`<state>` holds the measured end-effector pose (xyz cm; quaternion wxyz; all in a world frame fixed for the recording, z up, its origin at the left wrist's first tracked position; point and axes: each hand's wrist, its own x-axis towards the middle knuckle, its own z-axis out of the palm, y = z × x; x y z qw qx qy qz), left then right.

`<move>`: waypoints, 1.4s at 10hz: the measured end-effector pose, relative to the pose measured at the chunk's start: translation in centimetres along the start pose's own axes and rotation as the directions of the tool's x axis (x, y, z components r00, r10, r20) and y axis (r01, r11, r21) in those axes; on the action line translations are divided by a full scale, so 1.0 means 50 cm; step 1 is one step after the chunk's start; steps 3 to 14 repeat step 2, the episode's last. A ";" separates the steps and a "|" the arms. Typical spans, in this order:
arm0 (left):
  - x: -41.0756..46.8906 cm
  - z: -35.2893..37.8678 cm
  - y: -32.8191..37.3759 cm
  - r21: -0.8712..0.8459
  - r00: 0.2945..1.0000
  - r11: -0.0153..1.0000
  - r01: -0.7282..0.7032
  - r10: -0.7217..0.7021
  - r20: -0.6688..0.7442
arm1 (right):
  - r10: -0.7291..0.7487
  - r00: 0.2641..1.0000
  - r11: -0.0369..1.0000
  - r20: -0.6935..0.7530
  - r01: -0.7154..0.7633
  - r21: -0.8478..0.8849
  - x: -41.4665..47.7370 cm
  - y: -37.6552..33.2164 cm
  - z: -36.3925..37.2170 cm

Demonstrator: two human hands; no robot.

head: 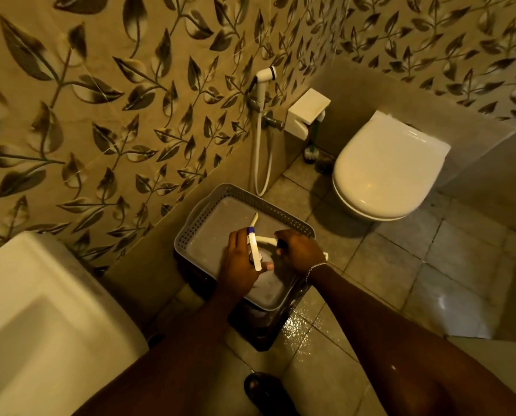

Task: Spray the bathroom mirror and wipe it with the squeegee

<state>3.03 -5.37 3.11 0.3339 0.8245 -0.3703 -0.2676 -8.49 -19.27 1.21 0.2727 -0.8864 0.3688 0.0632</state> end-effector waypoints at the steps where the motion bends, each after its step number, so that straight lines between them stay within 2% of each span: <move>1: -0.004 -0.048 0.006 0.124 0.994 0.991 -0.042 0.029 0.103 | -0.009 1.000 0.998 -0.018 0.008 -0.062 -0.014 -0.031 -0.038; 2: -0.008 -0.100 0.017 0.301 0.986 0.948 -0.101 0.054 0.160 | 0.011 0.998 0.993 -0.060 -0.018 -0.117 -0.025 -0.063 -0.082; 14: -0.008 -0.100 0.017 0.301 0.986 0.948 -0.101 0.054 0.160 | 0.011 0.998 0.993 -0.060 -0.018 -0.117 -0.025 -0.063 -0.082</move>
